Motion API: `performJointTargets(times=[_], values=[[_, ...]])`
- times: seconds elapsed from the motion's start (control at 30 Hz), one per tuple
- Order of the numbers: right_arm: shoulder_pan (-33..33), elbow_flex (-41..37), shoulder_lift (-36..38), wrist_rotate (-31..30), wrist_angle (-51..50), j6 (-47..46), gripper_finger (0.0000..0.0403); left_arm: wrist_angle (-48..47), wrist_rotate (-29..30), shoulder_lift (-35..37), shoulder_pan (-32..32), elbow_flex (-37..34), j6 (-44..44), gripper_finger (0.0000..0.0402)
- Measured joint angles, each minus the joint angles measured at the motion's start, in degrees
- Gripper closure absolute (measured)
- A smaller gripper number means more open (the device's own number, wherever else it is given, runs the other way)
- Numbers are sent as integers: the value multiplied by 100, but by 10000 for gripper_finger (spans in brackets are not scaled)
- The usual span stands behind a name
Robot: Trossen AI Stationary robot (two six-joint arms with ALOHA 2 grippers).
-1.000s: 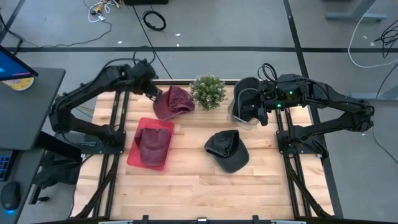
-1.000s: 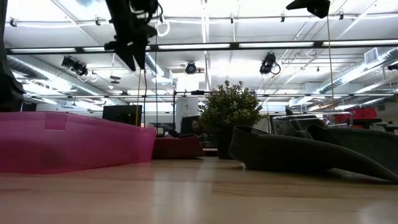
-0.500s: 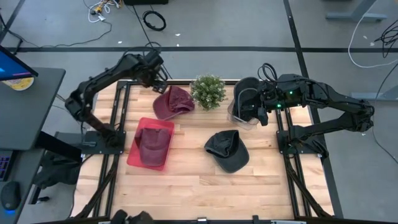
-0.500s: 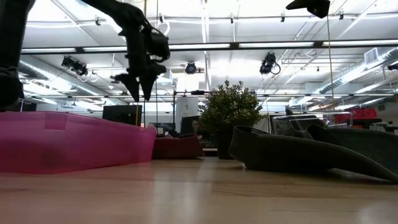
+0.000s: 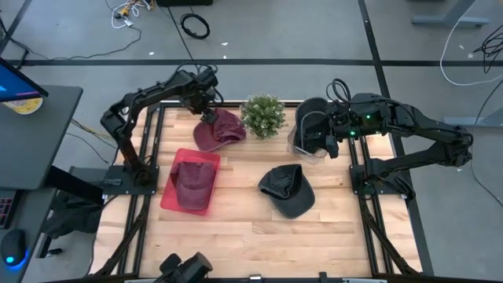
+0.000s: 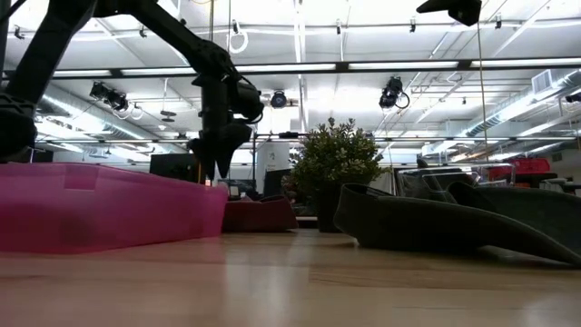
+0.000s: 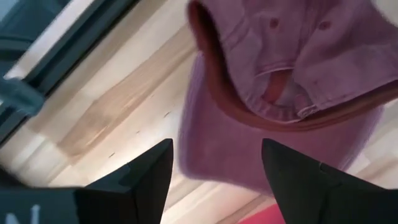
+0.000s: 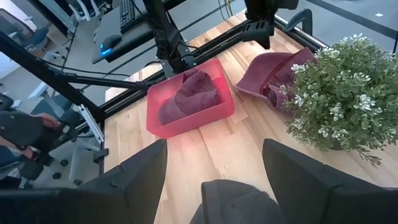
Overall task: Pick & Place hat
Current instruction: Put the red cap into the red bin
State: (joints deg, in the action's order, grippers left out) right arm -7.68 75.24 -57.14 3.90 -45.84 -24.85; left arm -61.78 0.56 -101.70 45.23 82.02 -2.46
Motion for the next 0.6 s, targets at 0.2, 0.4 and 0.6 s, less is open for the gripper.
performJointTargets(times=[0.2,0.4,0.6], values=[[-1,0,0,-1,2,-69,136,-75,-160,-111,32,0,155,152],[0,0,0,-2,2,-78,136,-111,-514,-109,325,0,21,152],[-1,0,0,-2,0,-77,136,-238,-525,-109,425,-2,-37,152]])
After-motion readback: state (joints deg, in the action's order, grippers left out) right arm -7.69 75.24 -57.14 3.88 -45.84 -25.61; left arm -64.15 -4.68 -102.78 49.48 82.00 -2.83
